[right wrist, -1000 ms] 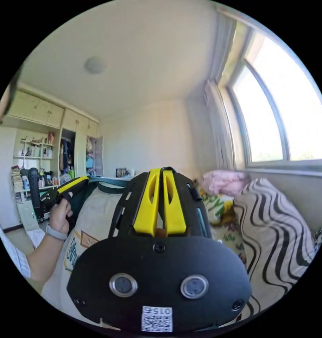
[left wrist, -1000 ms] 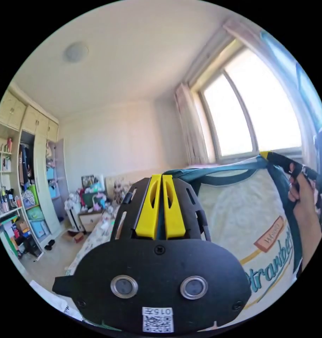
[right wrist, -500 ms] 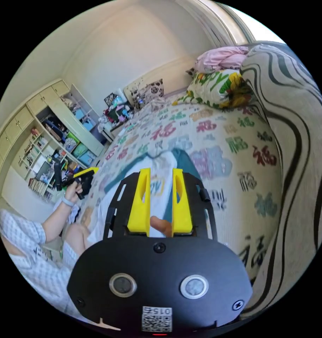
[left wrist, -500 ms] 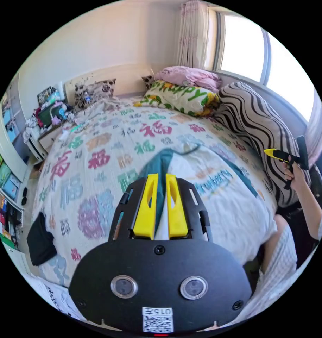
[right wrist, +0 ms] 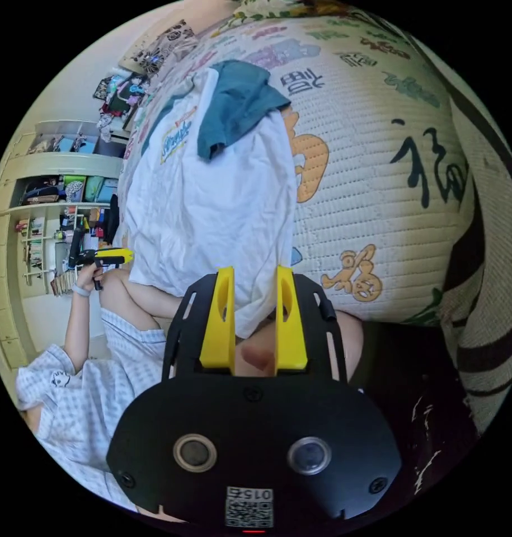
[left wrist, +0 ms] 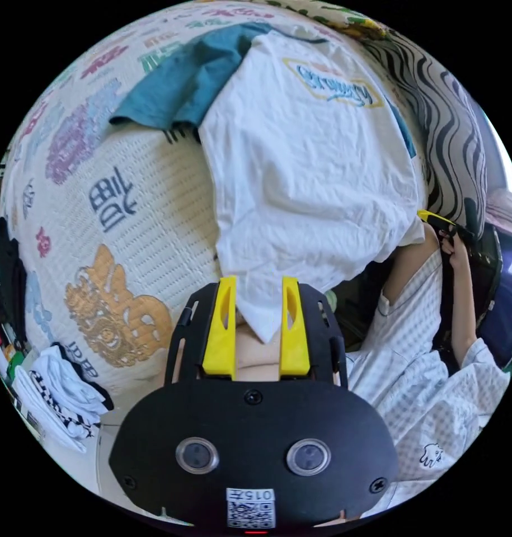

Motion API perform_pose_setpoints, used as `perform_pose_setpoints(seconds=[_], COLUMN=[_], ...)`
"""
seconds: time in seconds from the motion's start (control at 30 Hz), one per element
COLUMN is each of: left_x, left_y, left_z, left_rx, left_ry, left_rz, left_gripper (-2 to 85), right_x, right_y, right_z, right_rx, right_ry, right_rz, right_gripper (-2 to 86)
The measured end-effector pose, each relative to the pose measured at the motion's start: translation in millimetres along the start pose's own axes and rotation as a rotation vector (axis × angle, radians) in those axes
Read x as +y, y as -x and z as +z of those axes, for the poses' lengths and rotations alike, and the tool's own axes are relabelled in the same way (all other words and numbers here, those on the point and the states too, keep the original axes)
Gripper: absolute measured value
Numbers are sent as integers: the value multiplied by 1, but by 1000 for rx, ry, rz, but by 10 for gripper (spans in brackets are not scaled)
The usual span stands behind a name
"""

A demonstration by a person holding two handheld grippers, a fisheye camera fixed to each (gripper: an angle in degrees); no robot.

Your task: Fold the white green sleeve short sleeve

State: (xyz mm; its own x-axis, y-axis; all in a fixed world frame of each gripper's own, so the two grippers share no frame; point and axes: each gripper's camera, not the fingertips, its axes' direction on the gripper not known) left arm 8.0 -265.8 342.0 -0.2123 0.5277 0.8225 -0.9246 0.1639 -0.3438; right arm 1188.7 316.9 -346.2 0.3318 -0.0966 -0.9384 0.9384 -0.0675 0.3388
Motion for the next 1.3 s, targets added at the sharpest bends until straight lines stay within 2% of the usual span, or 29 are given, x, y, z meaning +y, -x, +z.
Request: perform_pose_setpoints(seconds=[0.2, 0.33, 0.43, 0.53, 0.73, 0.83, 1.0, 1.07, 1.3], left_x=[-13, -5, 16, 39, 52, 51, 67, 69, 55], left_y=[11, 22, 31, 44, 55, 63, 71, 68, 32], left_z=[56, 76, 84, 84, 126, 163, 178, 181, 213], left_rx=[-81, -5, -8, 63, -14, -42, 23, 50, 40], left_ry=[15, 24, -20, -90, -56, 32, -86, -134, -188], left_rz=[-43, -20, 12, 20, 42, 10, -39, -45, 10], left_gripper=[51, 11, 3, 1, 14, 39, 50, 50, 46], right_x=[-9, 6, 27, 48, 84, 92, 83, 64, -13], right_y=[-24, -31, -38, -49, -55, -65, -64, -69, -111], right_z=[34, 43, 48, 52, 80, 79, 43, 42, 98], right_rx=[90, 111, 120, 89, 139, 114, 41, -24, -195], right_ry=[87, 58, 37, 35, 120, 71, -175, -210, -151], right_rz=[5, -6, -18, -17, -55, -40, -91, -89, 43], right_gripper=[9, -1, -4, -4, 6, 30, 79, 91, 82])
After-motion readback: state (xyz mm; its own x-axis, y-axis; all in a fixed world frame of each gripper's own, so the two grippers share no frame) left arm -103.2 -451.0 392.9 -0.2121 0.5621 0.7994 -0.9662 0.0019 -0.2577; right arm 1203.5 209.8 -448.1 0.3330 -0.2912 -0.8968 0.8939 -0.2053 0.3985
